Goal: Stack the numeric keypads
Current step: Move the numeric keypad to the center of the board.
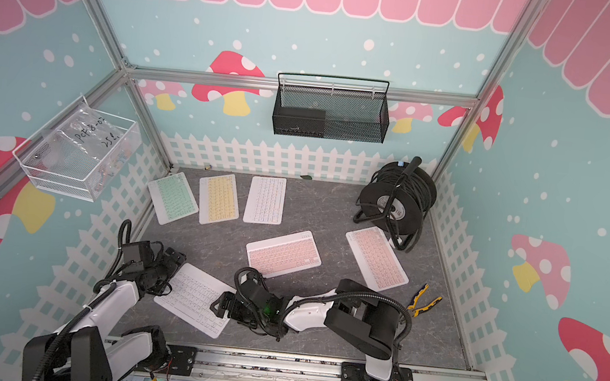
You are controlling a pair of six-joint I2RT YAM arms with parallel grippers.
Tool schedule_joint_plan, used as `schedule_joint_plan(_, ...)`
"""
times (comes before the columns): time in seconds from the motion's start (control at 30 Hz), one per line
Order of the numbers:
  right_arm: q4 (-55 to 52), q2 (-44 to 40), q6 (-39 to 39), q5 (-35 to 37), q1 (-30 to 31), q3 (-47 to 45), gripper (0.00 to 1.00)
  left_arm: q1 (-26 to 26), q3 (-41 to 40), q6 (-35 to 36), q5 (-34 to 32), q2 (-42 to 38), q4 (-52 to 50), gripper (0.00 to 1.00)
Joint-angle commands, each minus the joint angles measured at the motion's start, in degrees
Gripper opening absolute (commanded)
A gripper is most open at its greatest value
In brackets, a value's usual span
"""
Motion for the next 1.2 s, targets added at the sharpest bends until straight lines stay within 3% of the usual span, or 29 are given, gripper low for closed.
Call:
schedule_joint_plan(0.0, -9.68, -0.17, 0.43, 4.65, -0.86, -4.68, 0.99, -1.29, -4.34, -2.78, 5.44, -0.62, -7.76, 0.99)
schedule_joint_plan(0.27, -9.58, -1.01, -0.12, 3.91, -1.36, -5.71, 0.99, -10.06, -8.27, -10.04, 2.62, -9.86, -9.39, 0.99)
schedule_joint_plan(0.6, -8.99, -0.31, -1.62, 4.12, -1.48, -2.77, 0.99, -11.36, -6.34, -9.54, 3.3, -8.92, -10.61, 0.99)
schedule_joint_plan(0.83, -8.89, -3.78, 0.29, 5.58, -2.46, -8.37, 0.99, -15.76, -8.74, -10.44, 3.17, -12.22, -11.22, 0.98)
schedule_joint_plan(0.93, -8.84, -5.57, 0.19, 6.51, -2.93, -10.43, 0.99, -15.89, -5.55, -8.5, -0.17, -16.37, -16.15, 0.98)
schedule_joint_plan(1.03, -9.09, -6.34, -0.12, 6.63, -2.95, -10.96, 0.99, -15.75, 0.42, -5.59, -7.97, -18.85, -22.42, 0.99)
schedule_joint_plan(1.17, -9.62, -5.7, -0.39, 5.51, -2.87, -10.16, 0.99, -15.41, 5.72, -1.5, -17.25, -12.44, -26.64, 0.99)
